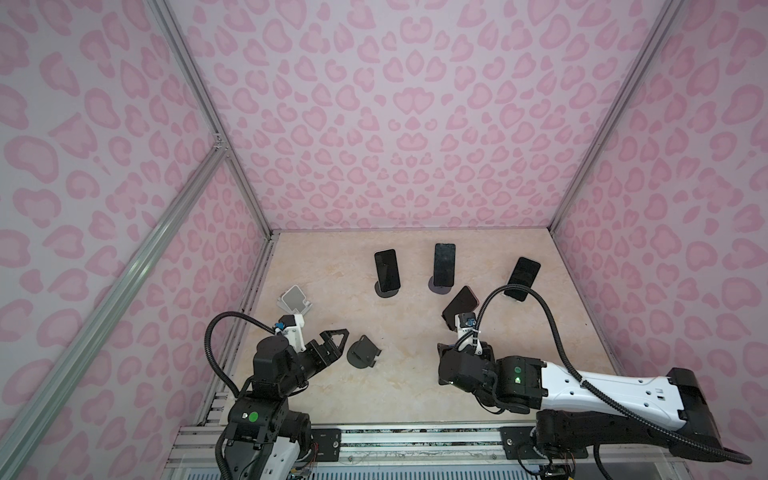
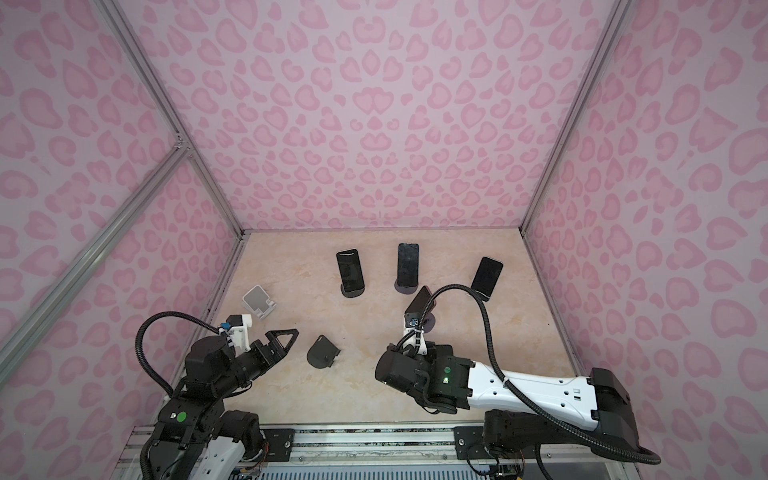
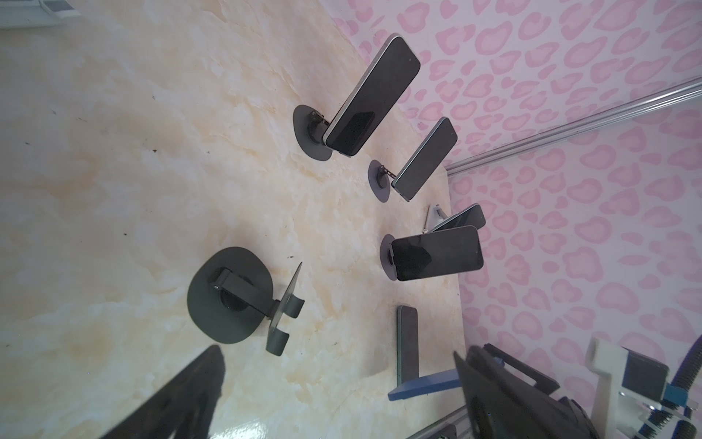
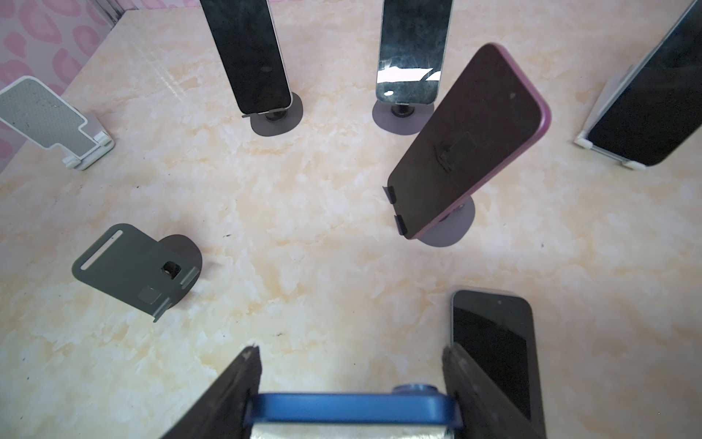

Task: Remove the phone from the phone stand
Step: 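Lower the blue-edged phone flat onto the table beside the teal phone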

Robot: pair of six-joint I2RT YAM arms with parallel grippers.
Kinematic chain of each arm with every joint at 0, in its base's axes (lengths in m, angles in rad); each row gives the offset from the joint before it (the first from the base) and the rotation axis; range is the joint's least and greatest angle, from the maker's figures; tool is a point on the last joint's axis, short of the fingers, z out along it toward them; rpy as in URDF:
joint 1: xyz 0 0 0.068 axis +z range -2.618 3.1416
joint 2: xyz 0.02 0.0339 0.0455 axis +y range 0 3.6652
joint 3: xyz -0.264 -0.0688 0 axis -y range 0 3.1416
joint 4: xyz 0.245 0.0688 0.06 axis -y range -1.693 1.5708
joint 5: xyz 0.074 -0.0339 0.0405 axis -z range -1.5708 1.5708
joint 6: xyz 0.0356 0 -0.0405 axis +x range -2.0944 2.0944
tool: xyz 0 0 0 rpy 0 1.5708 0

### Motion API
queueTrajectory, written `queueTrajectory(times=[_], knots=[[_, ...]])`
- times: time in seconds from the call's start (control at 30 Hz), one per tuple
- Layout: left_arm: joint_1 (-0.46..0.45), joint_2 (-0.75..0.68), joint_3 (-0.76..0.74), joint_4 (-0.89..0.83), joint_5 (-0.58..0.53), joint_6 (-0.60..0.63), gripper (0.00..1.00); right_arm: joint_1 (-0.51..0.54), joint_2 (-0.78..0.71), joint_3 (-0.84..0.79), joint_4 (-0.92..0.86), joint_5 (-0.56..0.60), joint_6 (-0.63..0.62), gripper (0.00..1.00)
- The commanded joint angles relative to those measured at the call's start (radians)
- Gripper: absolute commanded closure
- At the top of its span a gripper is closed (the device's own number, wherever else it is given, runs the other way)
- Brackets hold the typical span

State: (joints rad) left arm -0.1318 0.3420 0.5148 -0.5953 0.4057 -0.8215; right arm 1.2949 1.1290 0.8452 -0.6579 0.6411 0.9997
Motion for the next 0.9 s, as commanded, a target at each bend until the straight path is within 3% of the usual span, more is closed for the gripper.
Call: queueTrajectory(times=[0.0, 0.3, 0.87], knots=[[0.000, 0.001, -0.006, 0.052, 0.018, -0.009, 0.01, 0.001, -0.001, -0.006, -0.023, 0.002, 0.038, 0.48], [0.000, -0.006, -0.010, 0.054, 0.019, -0.013, 0.01, -0.009, -0.010, -0.047, -0.013, -0.021, 0.067, 0.48], [0.000, -0.007, -0.011, 0.045, 0.009, -0.011, 0.01, -0.093, 0.053, -0.097, 0.115, -0.147, 0.007, 0.48]])
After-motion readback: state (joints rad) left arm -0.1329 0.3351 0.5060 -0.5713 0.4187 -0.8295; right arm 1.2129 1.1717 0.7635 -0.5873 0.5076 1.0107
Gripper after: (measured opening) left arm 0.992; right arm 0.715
